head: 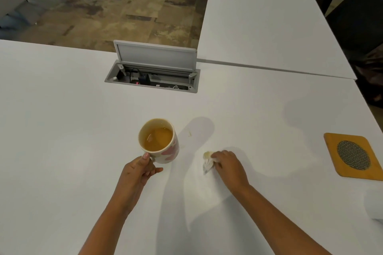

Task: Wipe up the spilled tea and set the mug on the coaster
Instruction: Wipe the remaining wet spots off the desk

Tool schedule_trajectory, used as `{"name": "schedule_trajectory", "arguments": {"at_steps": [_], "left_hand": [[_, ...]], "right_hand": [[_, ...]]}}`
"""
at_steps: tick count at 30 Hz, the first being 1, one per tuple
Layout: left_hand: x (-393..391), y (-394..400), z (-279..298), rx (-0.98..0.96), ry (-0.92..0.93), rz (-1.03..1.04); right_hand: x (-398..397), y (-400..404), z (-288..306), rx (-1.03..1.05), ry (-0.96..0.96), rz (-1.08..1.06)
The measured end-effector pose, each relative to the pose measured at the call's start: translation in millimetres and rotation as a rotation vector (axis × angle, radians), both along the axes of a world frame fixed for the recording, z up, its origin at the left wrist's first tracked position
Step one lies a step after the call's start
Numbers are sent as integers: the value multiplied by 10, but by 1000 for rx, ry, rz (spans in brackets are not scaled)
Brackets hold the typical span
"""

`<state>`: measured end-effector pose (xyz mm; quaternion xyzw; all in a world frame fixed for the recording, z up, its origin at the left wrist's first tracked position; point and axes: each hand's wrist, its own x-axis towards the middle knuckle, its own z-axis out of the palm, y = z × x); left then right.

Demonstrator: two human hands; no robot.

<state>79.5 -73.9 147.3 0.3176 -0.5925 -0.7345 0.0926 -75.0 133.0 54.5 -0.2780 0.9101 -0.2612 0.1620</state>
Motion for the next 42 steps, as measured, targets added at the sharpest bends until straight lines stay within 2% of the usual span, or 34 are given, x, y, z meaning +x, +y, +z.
{"name": "schedule_trajectory", "arguments": {"at_steps": [3,7,10,12,19,21,24,26,29,33,36,38,40,42], "left_hand": [[-98,-141,8,-6,10,14],[-232,-284,-2,3,34,16],[-325,-391,-34,-29,16,-16],[-376,-474,-72,-40,1,-36],[-488,-701,-173,-75,-2,-54],[-542,-746,-190,-66,9,-64],[-597,-811,-219,-58,24,-54],[-628,-838,-237,-39,41,-48],[-670,-862,-264,-24,52,-50],[-745,-854,-269,-38,59,-62],[-795,-838,-262,-45,58,-64],[-806,-843,-263,-37,59,-60],[-805,-850,-270,-44,37,-66],[-786,-839,-268,-43,7,-80]], "right_hand": [[-14,-31,-76,20,-40,-77],[-331,-117,21,-157,-7,-426],[-513,-285,50,-188,3,-638],[-462,-489,-2,-141,-21,-599],[285,-1258,-225,-174,-159,-192],[62,-1160,-229,-208,-145,-275],[-592,-929,-198,-231,-14,-609],[-862,-956,-172,-188,14,-661],[-836,-1348,-200,-209,-45,-538],[-240,-1784,-259,-280,-157,-249],[339,-1622,-347,-211,-259,17],[395,-1336,-340,-234,-317,85],[81,-1051,-319,-279,-241,-59],[-455,-790,-276,-230,-96,-357]]}}
